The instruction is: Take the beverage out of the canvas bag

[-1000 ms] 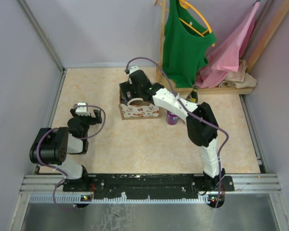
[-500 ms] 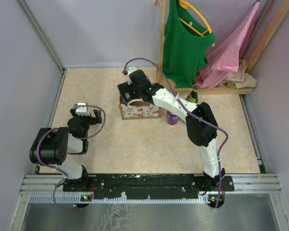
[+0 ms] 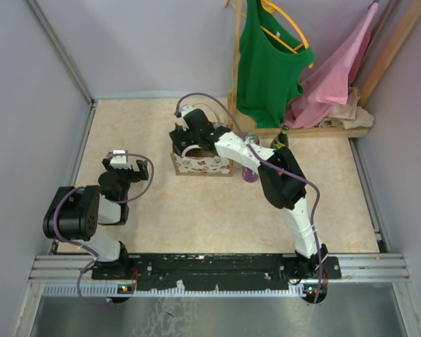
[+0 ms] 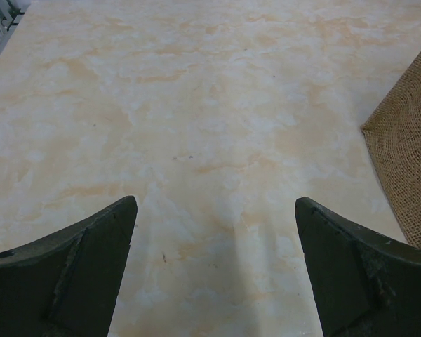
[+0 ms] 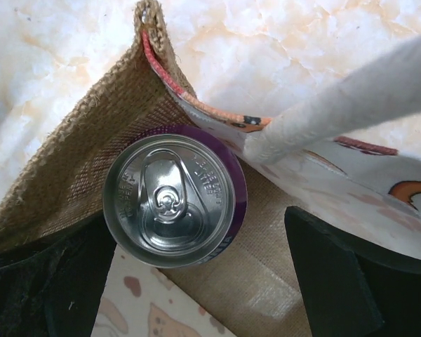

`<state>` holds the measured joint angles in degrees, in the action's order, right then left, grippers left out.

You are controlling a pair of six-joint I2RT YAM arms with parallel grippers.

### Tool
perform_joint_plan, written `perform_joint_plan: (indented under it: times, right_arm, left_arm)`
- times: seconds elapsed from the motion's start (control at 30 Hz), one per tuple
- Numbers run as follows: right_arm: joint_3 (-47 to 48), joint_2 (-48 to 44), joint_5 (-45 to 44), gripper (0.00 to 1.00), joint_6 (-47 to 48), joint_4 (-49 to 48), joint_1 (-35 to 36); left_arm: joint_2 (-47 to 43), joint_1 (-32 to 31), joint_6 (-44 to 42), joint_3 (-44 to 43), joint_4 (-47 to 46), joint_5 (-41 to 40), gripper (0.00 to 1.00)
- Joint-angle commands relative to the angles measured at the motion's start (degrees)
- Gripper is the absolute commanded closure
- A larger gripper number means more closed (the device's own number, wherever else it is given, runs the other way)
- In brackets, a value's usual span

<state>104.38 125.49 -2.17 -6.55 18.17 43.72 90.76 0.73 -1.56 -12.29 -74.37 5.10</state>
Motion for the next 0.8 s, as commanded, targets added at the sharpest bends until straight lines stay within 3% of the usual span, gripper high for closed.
perform_joint_plan:
  times: [0.0,0.13,0.23,0.5,0.67,0.77]
  right_arm:
    - [2.54,0.77,-1.93,0.01,1.35,-2.52,0.84]
    - [2.50,1.33,-2.72,0.01,2.23,-3.81,0.79]
    - [2.28,1.79,-2.75,0.08,3.35,-4.81,0.84]
    - [2.17,2.86,-2.00,0.45,5.04,-6.49,0.82]
    - [2.11,2.47,-2.96,1.00,5.35,-6.07,0.84]
    - [2.01,1.16,-3.19,1.00,6.27,-5.97,0.79]
  left_arm:
    - [0.47,-0.12,-0.40,-0.65,-0.78,-0.16,0.00]
    - [0.47,-0.15,-0.41,-0.63,-0.78,-0.18,0.00]
    - [0.47,-0.14,-0.47,-0.63,-0.78,-0.14,0.00]
    - [0.47,-0.14,-0.46,-0.63,-0.78,-0.22,0.00]
    - [0.47,-0.15,-0.46,-0.63,-0.78,-0.14,0.00]
    - [0.47,-0.13,-0.44,-0.63,-0.78,-0.18,0.00]
